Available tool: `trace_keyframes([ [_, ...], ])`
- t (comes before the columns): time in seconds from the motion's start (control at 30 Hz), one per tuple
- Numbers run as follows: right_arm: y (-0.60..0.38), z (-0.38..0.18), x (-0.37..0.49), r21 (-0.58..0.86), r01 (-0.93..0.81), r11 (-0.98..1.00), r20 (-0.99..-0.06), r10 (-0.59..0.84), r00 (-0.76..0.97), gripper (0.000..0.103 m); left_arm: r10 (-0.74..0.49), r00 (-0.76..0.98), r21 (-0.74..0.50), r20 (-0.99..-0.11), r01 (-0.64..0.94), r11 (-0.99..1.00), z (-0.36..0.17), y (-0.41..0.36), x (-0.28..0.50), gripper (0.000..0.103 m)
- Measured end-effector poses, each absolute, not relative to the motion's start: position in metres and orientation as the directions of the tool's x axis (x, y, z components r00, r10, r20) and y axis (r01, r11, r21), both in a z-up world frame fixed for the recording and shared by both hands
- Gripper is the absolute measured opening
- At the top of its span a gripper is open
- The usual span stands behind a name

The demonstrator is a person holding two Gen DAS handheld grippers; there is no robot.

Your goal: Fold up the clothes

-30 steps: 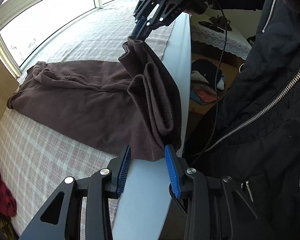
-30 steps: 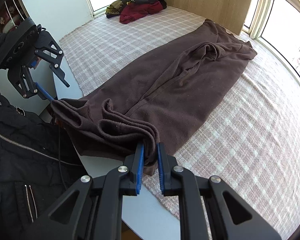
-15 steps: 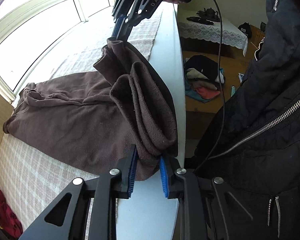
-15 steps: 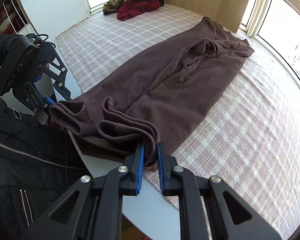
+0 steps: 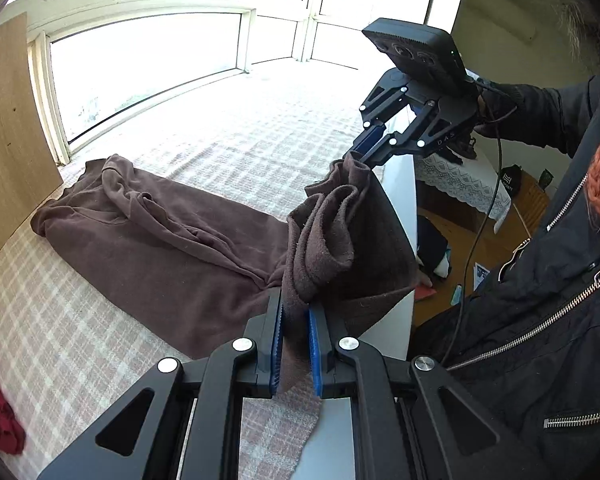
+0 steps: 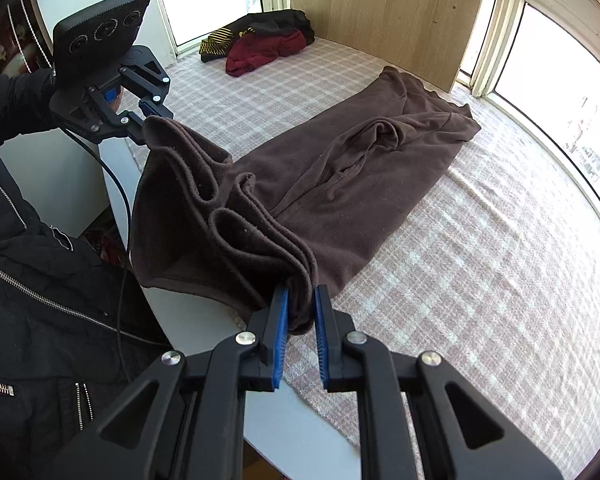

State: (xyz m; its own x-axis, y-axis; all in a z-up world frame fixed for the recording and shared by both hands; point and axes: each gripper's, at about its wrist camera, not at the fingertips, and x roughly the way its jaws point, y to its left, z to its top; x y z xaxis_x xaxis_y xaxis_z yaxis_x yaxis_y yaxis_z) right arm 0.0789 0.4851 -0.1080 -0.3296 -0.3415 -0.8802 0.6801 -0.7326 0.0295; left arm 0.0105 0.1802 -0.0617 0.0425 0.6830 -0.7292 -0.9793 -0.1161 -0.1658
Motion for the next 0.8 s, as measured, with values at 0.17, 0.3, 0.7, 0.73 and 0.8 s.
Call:
trace_keyframes([
  [0.17, 0.493, -0.108, -0.002, 0.018, 0.691, -0.722, -0.880, -0.339, -0.331, 0.009, 0.692, -0.010, -0.191, -0.722, -0.958, -0.213, -0.067, 0.195, -0.073, 0.011],
  [0.3, 0.503, -0.150, -0.093, 0.093, 0.626, -0.774, -0.920, -0.308, -0.244, 0.013, 0.613, -0.001, -0.320, -0.790, -0.852, -0.415, -0.125, 0.202, -0.159, 0.009],
  [0.7, 0.552, -0.137, -0.073, 0.350, 0.470, -0.810, -0.860, -0.477, -0.182, 0.053, 0.617, 0.034, -0.339, -0.786, -0.858, -0.385, -0.097, 0.200, -0.122, 0.048],
  [0.73, 0.550, -0.143, -0.065, 0.375, 0.453, -0.809, -0.855, -0.491, -0.168, 0.053, 0.607, 0.049, -0.357, -0.793, -0.846, -0.397, -0.102, 0.204, -0.124, 0.048],
  [0.8, 0.547, -0.157, -0.050, 0.426, 0.418, -0.803, -0.843, -0.520, -0.140, 0.053, 0.578, 0.074, -0.386, -0.813, -0.812, -0.438, -0.119, 0.204, -0.126, 0.048],
])
